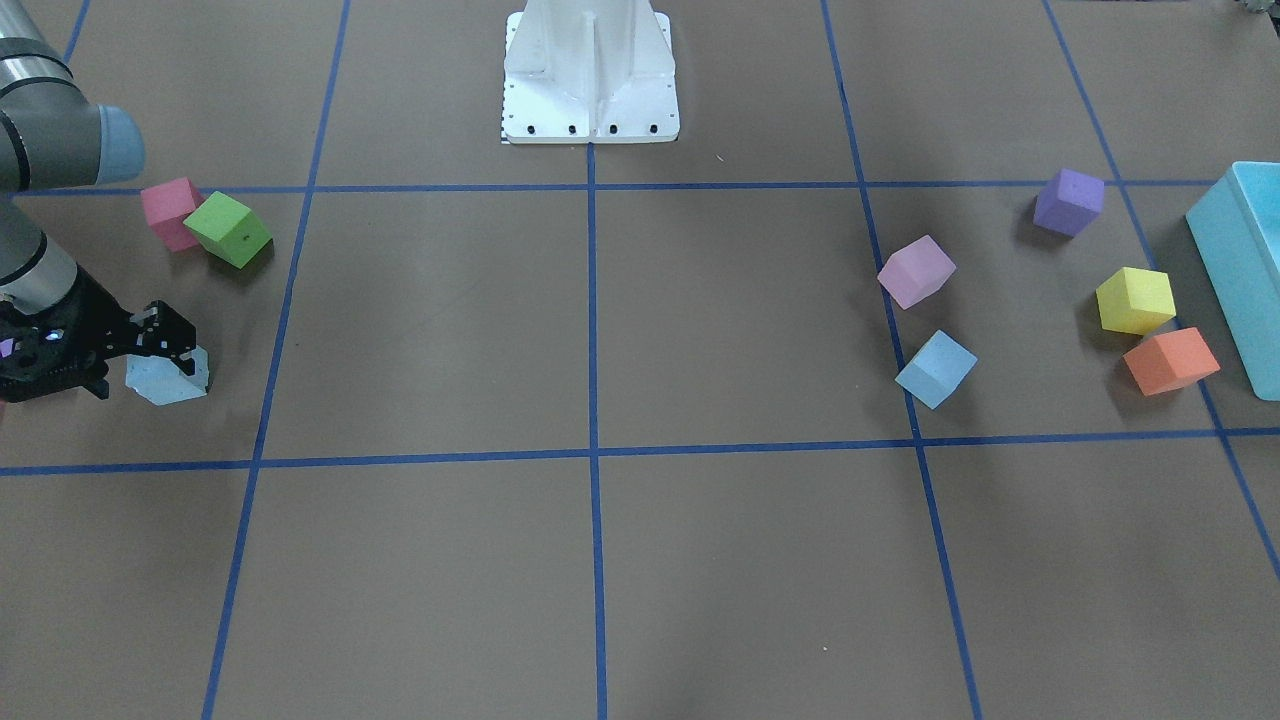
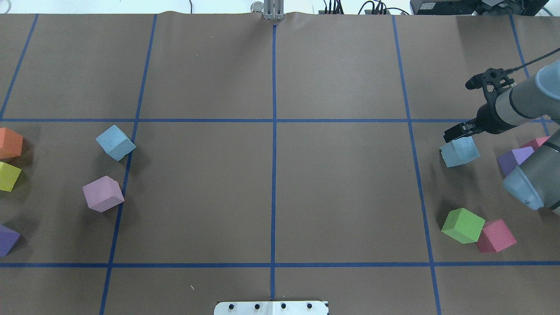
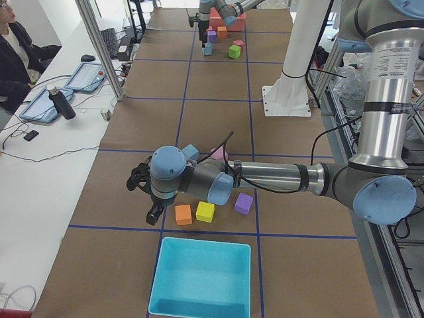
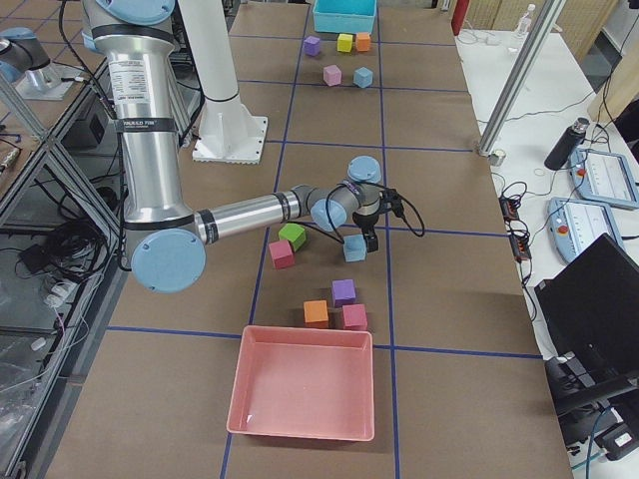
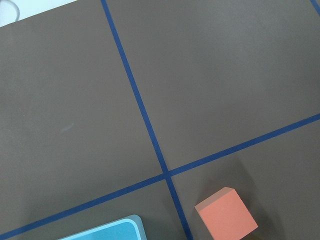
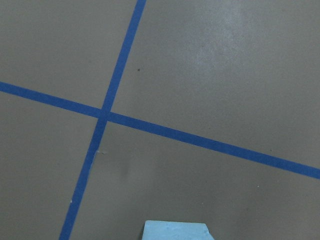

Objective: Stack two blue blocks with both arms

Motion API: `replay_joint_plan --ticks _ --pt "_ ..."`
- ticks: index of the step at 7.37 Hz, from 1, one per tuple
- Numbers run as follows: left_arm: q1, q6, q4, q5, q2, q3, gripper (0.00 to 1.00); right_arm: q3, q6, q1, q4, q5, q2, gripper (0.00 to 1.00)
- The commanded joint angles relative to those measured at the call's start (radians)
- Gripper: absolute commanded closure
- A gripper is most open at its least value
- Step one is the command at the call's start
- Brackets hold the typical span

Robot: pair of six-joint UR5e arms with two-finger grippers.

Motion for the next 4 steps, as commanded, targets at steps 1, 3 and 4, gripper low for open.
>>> replay_joint_plan --ticks 1,3,4 --pt "0.0 0.0 0.0 0.0 0.0 0.0 0.02 -0.004 0.0 -0.014 0.0 0.0 -0.013 0.0" --pt "0.0 0.0 0.0 0.0 0.0 0.0 0.01 -0.014 0.0 -0.043 -0.001 -0.001 -0.014 0.03" --pt "0.0 0.0 0.0 0.0 0.0 0.0 0.01 -0.022 0.0 -0.049 -0.009 0.0 -0.012 0.48"
